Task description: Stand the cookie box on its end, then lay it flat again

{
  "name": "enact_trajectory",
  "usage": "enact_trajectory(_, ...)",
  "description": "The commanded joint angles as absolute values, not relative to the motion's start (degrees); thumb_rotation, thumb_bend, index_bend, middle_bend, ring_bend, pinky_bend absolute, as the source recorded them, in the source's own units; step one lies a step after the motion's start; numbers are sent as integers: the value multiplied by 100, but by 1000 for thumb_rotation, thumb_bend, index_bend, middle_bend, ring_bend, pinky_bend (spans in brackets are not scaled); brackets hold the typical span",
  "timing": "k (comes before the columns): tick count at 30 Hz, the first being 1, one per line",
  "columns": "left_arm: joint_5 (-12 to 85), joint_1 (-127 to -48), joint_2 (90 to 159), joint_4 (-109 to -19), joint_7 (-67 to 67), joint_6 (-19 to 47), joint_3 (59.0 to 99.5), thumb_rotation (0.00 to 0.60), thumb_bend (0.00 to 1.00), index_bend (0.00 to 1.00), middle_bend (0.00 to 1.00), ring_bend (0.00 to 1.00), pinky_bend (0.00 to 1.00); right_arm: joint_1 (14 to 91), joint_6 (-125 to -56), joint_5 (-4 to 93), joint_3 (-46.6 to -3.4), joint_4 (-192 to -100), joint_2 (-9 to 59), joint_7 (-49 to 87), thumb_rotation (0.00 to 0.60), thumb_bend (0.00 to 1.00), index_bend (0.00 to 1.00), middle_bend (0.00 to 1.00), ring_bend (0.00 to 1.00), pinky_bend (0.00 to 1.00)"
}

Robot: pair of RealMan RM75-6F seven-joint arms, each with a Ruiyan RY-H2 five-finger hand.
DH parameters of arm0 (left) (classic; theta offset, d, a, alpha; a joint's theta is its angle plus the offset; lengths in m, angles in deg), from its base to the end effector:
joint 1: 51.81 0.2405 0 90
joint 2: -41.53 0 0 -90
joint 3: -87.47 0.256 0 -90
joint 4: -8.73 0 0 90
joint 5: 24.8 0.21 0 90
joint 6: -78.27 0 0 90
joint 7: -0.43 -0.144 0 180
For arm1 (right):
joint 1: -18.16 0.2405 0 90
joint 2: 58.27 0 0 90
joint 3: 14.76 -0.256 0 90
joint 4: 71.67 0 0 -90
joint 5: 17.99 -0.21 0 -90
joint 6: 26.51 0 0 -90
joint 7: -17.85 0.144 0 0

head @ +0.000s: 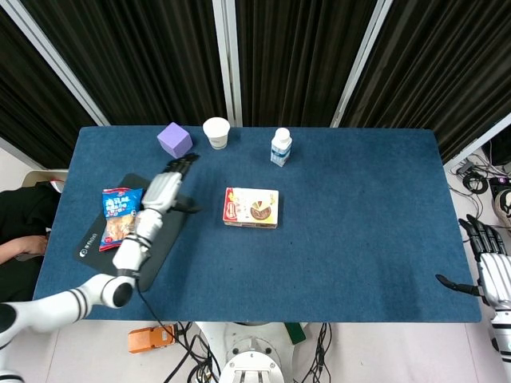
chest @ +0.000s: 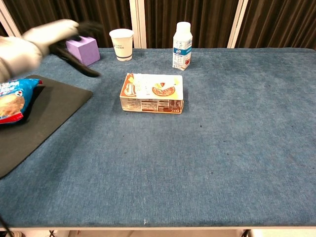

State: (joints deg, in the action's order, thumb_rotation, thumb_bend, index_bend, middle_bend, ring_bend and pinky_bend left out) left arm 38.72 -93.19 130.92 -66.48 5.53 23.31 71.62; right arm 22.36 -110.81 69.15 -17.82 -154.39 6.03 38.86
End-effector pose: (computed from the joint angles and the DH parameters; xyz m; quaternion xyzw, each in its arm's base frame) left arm -0.1723 0.3852 0.0141 -0.6094 -0.4981 -0.4691 0.4006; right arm -0.3430 -0.1803 0.1744 0.5510 -0.4479 0.4445 0.5461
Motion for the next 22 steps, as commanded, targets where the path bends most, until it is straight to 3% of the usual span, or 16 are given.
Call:
enact_trajectory(1, 3714, -8622, 12318, -7375, -261, 1459, 7423, 600, 8, 16, 29, 0, 0, 2247, -11107, 6948, -1791, -15402, 632, 3914, 600, 0, 0, 0, 0, 0)
enact_trajectory(12, 4539, -7000, 11534, -7998, -503, -404, 8415, 600, 9, 33, 29, 0, 0, 2350, -11130, 7087, -1821, -15542, 632, 3703, 600, 0, 0, 0, 0, 0)
enact_trajectory(22, 5113, -5843, 11321, -8189, -256, -1448, 9025, 600, 9, 33, 29, 0, 0, 2395, -11127, 7159, -1794, -15959, 628, 3204, 600, 0, 0, 0, 0, 0)
